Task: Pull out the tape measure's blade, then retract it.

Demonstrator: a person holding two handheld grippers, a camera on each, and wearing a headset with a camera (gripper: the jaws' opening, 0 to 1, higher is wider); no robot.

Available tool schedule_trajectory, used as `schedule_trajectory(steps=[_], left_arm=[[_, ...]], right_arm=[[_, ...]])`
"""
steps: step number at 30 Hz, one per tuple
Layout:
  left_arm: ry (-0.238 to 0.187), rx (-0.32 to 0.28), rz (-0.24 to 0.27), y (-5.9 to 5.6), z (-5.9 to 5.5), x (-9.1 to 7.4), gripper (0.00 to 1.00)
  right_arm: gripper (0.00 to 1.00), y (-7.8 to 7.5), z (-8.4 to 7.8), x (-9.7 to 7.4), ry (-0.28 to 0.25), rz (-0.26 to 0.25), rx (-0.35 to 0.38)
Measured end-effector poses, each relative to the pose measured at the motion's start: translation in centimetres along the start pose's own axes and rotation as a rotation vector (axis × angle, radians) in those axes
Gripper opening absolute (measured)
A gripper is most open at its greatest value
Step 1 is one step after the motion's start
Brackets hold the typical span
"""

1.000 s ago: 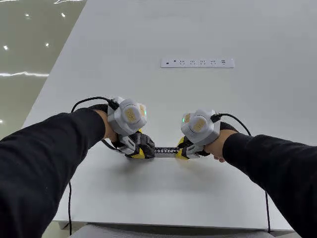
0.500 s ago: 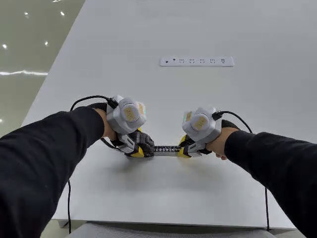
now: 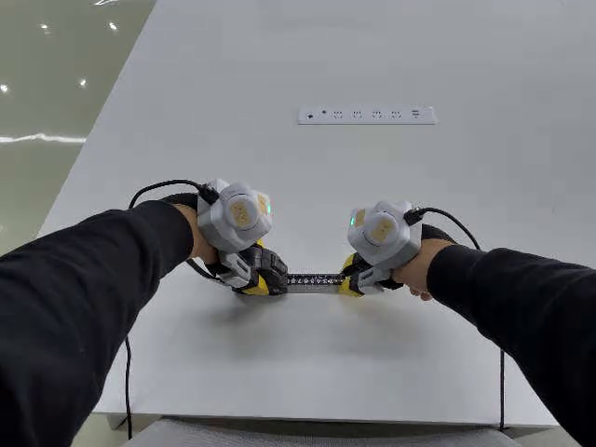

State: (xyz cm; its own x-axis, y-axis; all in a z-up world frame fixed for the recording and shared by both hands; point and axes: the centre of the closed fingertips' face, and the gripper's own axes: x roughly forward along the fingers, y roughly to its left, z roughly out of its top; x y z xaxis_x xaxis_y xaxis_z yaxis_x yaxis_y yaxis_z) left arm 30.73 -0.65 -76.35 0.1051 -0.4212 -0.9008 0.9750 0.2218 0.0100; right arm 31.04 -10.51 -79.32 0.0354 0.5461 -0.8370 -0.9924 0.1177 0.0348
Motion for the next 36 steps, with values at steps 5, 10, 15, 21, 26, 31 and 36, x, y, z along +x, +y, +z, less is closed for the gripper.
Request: schedule_trajectory(steps=[5, 10, 15, 21, 26, 31, 36], left_arm=[[0.002, 0.001, 0.000, 0.0, 0.0, 0.0, 0.35], [0.002, 0.000, 0.000, 0.0, 0.1, 0.0, 0.35], [0.000, -0.003, 0.001, 0.0, 0.1, 0.1, 0.35], [0.003, -0.003, 0.003, 0.1, 0.0, 0.1, 0.35], [0.002, -0.002, 0.005, 0.0, 0.0, 0.1, 0.35], [0.002, 0.001, 0.008, 0.0, 0.0, 0.1, 0.35], [0.002, 0.002, 0.009, 0.0, 0.0, 0.1, 0.35]], right_arm=[[0.09, 0.0, -0.1, -0.1, 0.001, 0.000, 0.000], [0.09, -0.1, -0.6, -0.4, 0.005, -0.003, 0.003], [0.09, -0.2, -0.8, -0.6, 0.007, -0.003, 0.010], [0.09, -0.2, -1.0, -0.7, 0.007, -0.009, -0.004], [0.09, -0.2, -1.1, -0.8, 0.006, -0.010, -0.007], [0.09, -0.3, -1.4, -0.9, 0.009, -0.010, -0.005], [0.09, -0.4, -1.5, -1.0, 0.009, -0.012, -0.003]])
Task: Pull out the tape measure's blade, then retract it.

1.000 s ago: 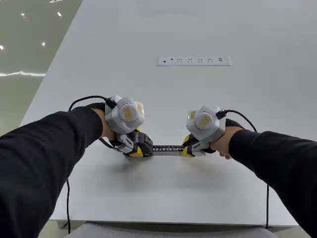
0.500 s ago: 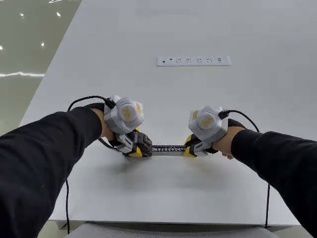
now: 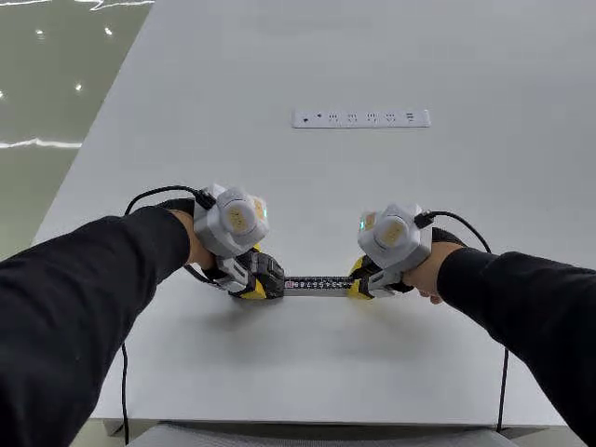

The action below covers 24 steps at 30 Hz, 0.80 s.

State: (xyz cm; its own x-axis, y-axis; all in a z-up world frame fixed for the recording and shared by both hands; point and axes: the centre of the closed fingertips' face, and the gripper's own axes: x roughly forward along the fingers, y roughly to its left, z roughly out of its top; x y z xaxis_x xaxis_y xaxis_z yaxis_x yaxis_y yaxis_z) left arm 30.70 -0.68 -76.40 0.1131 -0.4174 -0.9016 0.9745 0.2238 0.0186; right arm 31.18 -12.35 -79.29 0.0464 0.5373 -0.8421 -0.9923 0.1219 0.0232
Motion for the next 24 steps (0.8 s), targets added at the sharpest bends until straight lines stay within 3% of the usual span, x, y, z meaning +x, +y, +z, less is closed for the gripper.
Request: schedule_trajectory(steps=[16, 20, 24], left_arm=[[-0.006, -0.002, 0.003, 0.24, 0.02, 0.22, 0.36], [-0.013, -0.015, 0.006, 0.53, 0.07, 0.35, 0.36], [-0.013, -0.018, 0.002, 0.45, 0.10, 0.29, 0.35]], right_arm=[[0.10, -0.04, -0.58, -0.47, 0.002, 0.004, 0.017], [0.12, -0.12, -0.47, -0.31, 0.091, 0.013, -0.080], [0.12, -0.23, -0.28, -0.14, 0.079, 0.014, -0.082]])
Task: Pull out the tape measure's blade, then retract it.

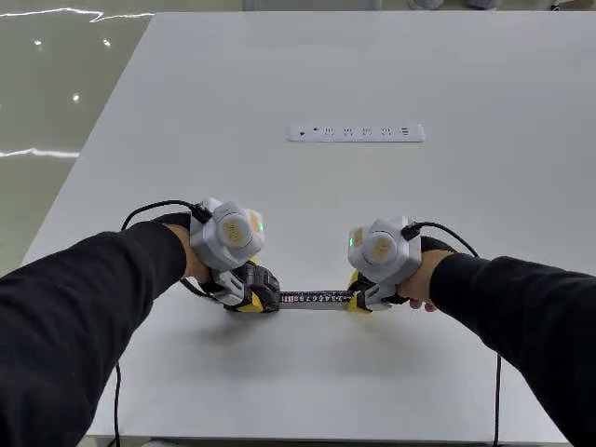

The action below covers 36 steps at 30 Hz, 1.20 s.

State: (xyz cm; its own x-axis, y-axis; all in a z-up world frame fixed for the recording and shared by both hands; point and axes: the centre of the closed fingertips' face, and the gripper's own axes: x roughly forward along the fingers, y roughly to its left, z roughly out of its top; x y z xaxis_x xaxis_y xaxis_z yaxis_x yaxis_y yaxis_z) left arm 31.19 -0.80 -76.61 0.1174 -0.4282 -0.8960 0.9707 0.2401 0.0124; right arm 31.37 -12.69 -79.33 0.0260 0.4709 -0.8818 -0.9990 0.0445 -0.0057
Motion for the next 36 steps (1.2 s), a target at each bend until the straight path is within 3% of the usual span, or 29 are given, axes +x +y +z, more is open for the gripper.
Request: schedule_trajectory(steps=[2, 36], left_arm=[[-0.003, -0.001, 0.003, -0.03, 0.00, -0.01, 0.35], [0.001, 0.015, 0.011, -0.24, -0.16, -0.06, 0.36]], right_arm=[[0.13, -0.09, 0.35, 0.11, -0.013, 0.002, 0.028], [0.10, 0.08, -0.25, -0.06, -0.023, 0.004, 0.046]])
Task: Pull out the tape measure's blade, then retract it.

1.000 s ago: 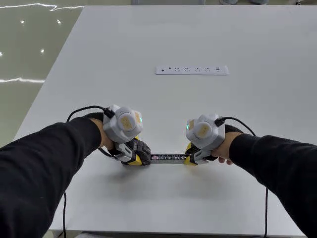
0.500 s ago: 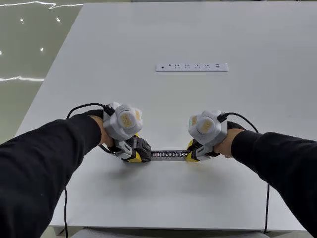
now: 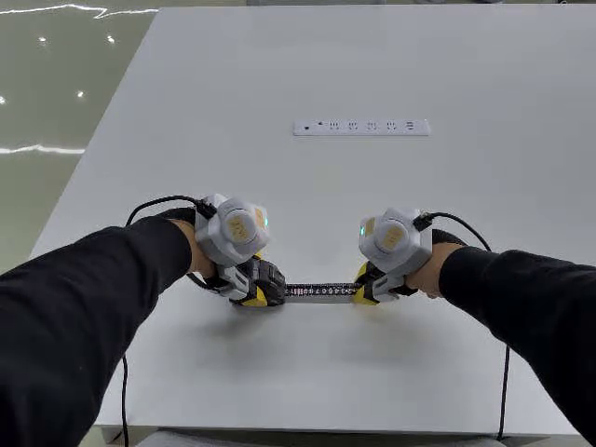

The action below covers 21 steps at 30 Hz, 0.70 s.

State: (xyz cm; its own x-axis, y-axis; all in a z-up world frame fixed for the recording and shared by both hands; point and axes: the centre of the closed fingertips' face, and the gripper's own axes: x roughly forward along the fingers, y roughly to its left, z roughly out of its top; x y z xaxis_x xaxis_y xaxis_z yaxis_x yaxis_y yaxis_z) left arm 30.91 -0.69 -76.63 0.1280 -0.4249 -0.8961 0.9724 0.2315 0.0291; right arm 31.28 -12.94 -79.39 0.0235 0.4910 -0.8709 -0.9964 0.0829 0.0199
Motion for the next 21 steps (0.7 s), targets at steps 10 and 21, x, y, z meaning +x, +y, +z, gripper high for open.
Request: schedule_trajectory(steps=[10, 21], left_arm=[[0.000, -0.003, 0.002, 0.0, 0.1, 0.0, 0.36], [-0.001, -0.004, 0.002, 0.0, 0.1, 0.0, 0.36]], right_arm=[[0.10, -0.2, -0.8, -0.5, -0.003, -0.006, 0.019], [0.10, -0.2, -1.3, -0.7, 0.004, -0.007, 0.032]])
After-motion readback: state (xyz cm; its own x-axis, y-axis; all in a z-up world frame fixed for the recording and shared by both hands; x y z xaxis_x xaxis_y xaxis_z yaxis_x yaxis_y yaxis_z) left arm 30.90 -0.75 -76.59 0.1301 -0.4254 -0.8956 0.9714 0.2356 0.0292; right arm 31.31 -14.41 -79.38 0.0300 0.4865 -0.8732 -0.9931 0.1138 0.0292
